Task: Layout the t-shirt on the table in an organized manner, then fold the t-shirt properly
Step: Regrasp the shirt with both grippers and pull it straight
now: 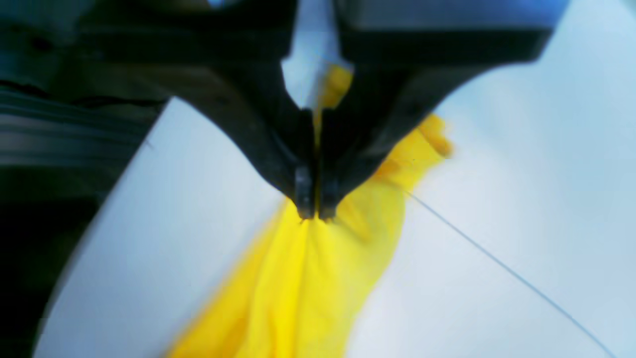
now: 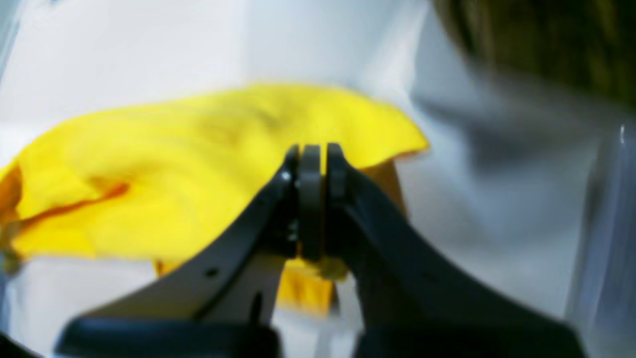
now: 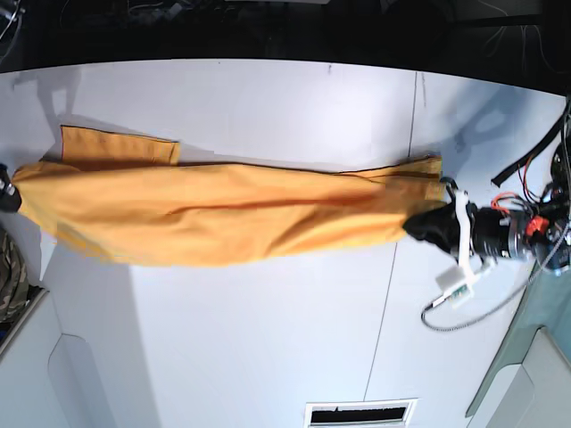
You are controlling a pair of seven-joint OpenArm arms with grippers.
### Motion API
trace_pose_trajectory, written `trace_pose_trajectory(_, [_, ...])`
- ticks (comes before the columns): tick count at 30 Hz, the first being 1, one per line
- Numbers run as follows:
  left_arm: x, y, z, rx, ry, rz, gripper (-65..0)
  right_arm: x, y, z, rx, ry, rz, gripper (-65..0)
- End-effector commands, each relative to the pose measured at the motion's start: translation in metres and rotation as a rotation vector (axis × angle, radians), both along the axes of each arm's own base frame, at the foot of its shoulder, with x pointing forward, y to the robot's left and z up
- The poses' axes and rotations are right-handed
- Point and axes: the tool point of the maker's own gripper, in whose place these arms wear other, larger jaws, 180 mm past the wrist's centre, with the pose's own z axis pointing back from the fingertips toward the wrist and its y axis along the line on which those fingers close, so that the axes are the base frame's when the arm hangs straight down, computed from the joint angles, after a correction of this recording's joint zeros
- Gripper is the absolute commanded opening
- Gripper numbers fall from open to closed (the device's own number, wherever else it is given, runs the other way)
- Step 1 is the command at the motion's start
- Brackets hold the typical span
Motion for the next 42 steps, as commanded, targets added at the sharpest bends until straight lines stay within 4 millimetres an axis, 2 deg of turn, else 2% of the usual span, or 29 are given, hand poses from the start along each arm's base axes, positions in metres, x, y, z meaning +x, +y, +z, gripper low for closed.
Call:
trace_pose_trajectory(1, [-0.007, 0.004, -0.004, -0.005, 0.012, 0.007, -65.0, -0.005, 0.000, 0.002, -0.002, -0.019, 0.008, -65.0])
trace_pose_trajectory(3, [-0.031, 0.001, -0.034, -0.011, 0.074, 0.027, -65.0, -0.029, 0.007, -0.023, 0.006, 0.022, -0.013, -65.0])
trace_pose_trajectory(4, [-0.037, -0.001, -0.046, -0.013, 0.088, 0.038, -62.2, -0.035, 0.011, -0.031, 0.008, 0.023, -0.026, -65.0])
trace_pose_trajectory(6, [-0.041, -0.007, -0.062, -0.015, 0.093, 0.057, -50.1, -0.041, 0.016, -0.041, 0.002, 0.020, -0.044, -63.0])
trace_pose_trajectory(8, [-0.039, -0.015, -0.067, -0.027, 0.092, 0.062, -42.9, -0.042, 0.020, -0.045, 0.003, 0.024, -0.052, -44.5])
trace_pose_trajectory(9, [-0.038, -0.018, -0.066, -0.037, 0.088, 0.065, -42.1, -0.041, 0.021, -0.046, 0.008, 0.023, -0.055, -37.9])
trace_pose_trajectory(10, [-0.034, -0.019, -0.062, -0.051, 0.078, 0.071, -42.1, -0.041, 0.020, -0.045, 0.009, 0.022, -0.055, -34.1])
trace_pose_trajectory(12, [-0.023, -0.015, -0.052, -0.063, 0.044, 0.097, -42.1, -0.039, 0.019, -0.043, 0.005, 0.016, -0.054, -33.6])
trace_pose_trajectory(17, [0.015, 0.020, -0.011, -0.136, -0.076, 0.249, -42.1, -0.034, 0.020, -0.035, -0.004, -0.006, -0.045, -33.6])
trace_pose_trajectory(20, [0.025, 0.035, 0.001, -0.154, -0.117, 0.305, -42.1, -0.032, 0.020, -0.031, -0.013, -0.018, -0.040, -33.6])
trace_pose_trajectory(23, [0.023, 0.039, -0.007, -0.129, -0.105, 0.315, -42.1, -0.029, 0.021, -0.028, -0.006, -0.034, -0.042, -33.6])
trace_pose_trajectory(28, [0.018, 0.038, -0.040, -0.139, -0.039, 0.374, -31.2, -0.022, 0.022, -0.023, 0.001, -0.055, -0.043, -33.6])
trace_pose_trajectory(33, [0.010, 0.034, -0.072, -0.138, 0.012, 0.424, -31.1, -0.023, 0.022, -0.024, 0.001, -0.047, -0.041, -33.6])
trace_pose_trajectory(37, [0.009, 0.025, -0.072, -0.185, 0.032, 0.432, -31.1, -0.023, 0.022, -0.024, 0.002, -0.048, -0.041, -33.6])
trace_pose_trajectory(42, [0.011, 0.022, -0.070, -0.203, 0.031, 0.434, -32.0, -0.023, 0.022, -0.024, 0.001, -0.048, -0.041, -33.6])
